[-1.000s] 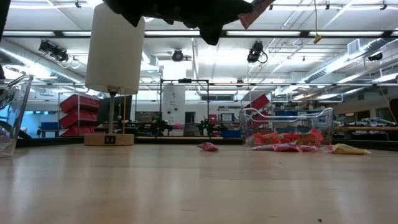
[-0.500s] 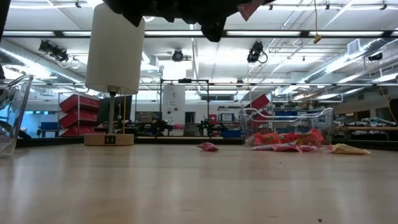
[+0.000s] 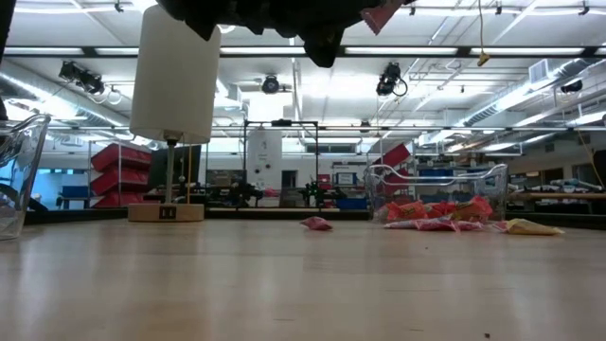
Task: Sort candy
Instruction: Put the pink candy into the bottom right transparent bin
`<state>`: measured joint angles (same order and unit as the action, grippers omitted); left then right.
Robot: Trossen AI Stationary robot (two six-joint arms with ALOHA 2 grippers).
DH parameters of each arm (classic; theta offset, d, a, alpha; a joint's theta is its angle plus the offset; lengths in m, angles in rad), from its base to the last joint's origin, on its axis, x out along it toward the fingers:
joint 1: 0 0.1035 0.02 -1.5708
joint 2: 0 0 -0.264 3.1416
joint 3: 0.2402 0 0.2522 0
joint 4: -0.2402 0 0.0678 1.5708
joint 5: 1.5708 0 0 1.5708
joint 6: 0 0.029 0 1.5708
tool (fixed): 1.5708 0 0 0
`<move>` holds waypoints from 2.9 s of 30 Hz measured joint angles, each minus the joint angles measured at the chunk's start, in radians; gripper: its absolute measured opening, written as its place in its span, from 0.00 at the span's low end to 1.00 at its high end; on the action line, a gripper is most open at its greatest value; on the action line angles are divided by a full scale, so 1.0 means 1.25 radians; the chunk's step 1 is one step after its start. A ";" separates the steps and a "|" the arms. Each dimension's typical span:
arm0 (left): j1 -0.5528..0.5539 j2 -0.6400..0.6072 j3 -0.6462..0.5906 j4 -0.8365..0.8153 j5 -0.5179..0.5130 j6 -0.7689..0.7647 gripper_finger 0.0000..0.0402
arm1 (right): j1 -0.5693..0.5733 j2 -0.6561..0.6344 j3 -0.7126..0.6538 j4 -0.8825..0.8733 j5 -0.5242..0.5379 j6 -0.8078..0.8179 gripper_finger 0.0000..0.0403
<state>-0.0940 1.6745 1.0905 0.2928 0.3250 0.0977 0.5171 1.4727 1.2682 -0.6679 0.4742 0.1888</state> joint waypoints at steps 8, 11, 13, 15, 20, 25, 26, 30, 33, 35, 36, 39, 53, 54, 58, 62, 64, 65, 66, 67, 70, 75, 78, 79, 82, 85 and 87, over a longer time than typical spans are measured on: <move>0.000 0.000 0.001 -0.050 -0.013 -0.005 0.28 | 0.000 -0.001 0.000 -0.001 -0.023 0.024 0.00; 0.000 0.000 0.001 -0.052 -0.035 -0.017 0.33 | 0.000 -0.005 0.004 -0.029 -0.037 0.053 0.00; 0.001 0.000 0.001 -0.057 -0.042 -0.019 0.35 | 0.000 -0.009 0.015 -0.081 -0.049 0.090 0.00; 0.002 0.000 0.000 -0.075 -0.049 -0.019 0.36 | 0.000 -0.009 0.034 -0.143 -0.063 0.133 0.00; 0.002 0.000 0.000 -0.095 -0.061 -0.019 0.37 | 0.000 -0.009 0.096 -0.312 -0.133 0.248 0.00; 0.002 0.000 0.000 -0.112 -0.072 -0.019 0.37 | 0.000 -0.015 0.139 -0.494 -0.279 0.373 0.00; 0.002 0.000 0.000 -0.114 -0.073 -0.019 0.37 | 0.003 -0.019 0.139 -0.524 -0.304 0.385 0.00; 0.002 0.000 0.000 -0.122 -0.072 -0.019 0.37 | 0.039 -0.052 0.119 -0.566 -0.315 0.437 0.00; 0.002 0.000 0.000 -0.126 -0.072 -0.019 0.37 | 0.075 -0.086 0.102 -0.565 -0.315 0.496 0.00; 0.002 0.000 0.000 -0.125 -0.072 -0.019 0.37 | 0.100 -0.115 0.093 -0.570 -0.314 0.544 0.00; 0.002 0.000 0.000 -0.126 -0.072 -0.018 0.37 | 0.113 -0.129 0.087 -0.576 -0.311 0.572 0.00; 0.002 0.000 0.000 -0.123 -0.072 -0.015 0.37 | 0.147 -0.170 0.054 -0.599 -0.308 0.655 0.00; 0.002 0.000 0.000 -0.119 -0.071 -0.014 0.37 | 0.256 -0.245 -0.192 -0.405 -0.336 0.855 0.00; 0.002 0.000 0.000 -0.119 -0.071 -0.014 0.37 | 0.261 -0.238 -0.211 -0.373 -0.340 0.855 0.00; 0.002 0.000 0.000 -0.119 -0.071 -0.014 0.37 | 0.277 -0.207 -0.268 -0.287 -0.362 0.861 0.00; 0.002 0.000 0.000 -0.119 -0.071 -0.014 0.37 | 0.283 -0.166 -0.281 -0.257 -0.374 0.862 0.00; 0.002 0.000 0.000 -0.119 -0.071 -0.013 0.37 | 0.283 -0.146 -0.281 -0.245 -0.375 0.861 0.00; 0.002 0.000 0.000 -0.120 -0.071 -0.013 0.37 | 0.283 -0.136 -0.281 -0.240 -0.375 0.859 0.00; 0.002 0.000 0.000 -0.119 -0.071 -0.014 0.37 | 0.283 -0.127 -0.281 -0.232 -0.376 0.854 0.00; 0.002 0.000 0.000 -0.120 -0.071 -0.013 0.37 | 0.283 -0.117 -0.281 -0.225 -0.377 0.850 0.00; 0.002 0.000 0.000 -0.120 -0.071 -0.013 0.37 | 0.283 -0.090 -0.281 -0.223 -0.388 0.848 0.00; 0.002 0.000 0.000 -0.122 -0.071 -0.013 0.37 | 0.283 -0.051 -0.281 -0.220 -0.404 0.833 0.01; 0.002 0.000 0.000 -0.122 -0.071 -0.013 0.37 | 0.283 -0.039 -0.281 -0.220 -0.404 0.827 0.01; 0.002 0.000 0.000 -0.122 -0.071 -0.013 0.37 | 0.283 -0.039 -0.281 -0.219 -0.404 0.826 0.01; 0.002 0.000 0.000 -0.122 -0.071 -0.013 0.37 | 0.281 -0.041 -0.281 -0.217 -0.403 0.826 0.01; 0.002 0.000 0.000 -0.121 -0.071 -0.014 0.37 | 0.279 -0.041 -0.281 -0.217 -0.396 0.825 0.03; 0.002 0.000 0.000 -0.121 -0.071 -0.014 0.37 | 0.275 -0.041 -0.281 -0.217 -0.396 0.825 0.05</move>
<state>-0.0921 1.6745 1.0901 0.1410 0.2367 0.0807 0.8607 1.4216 0.9173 -0.9390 -0.0205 1.2198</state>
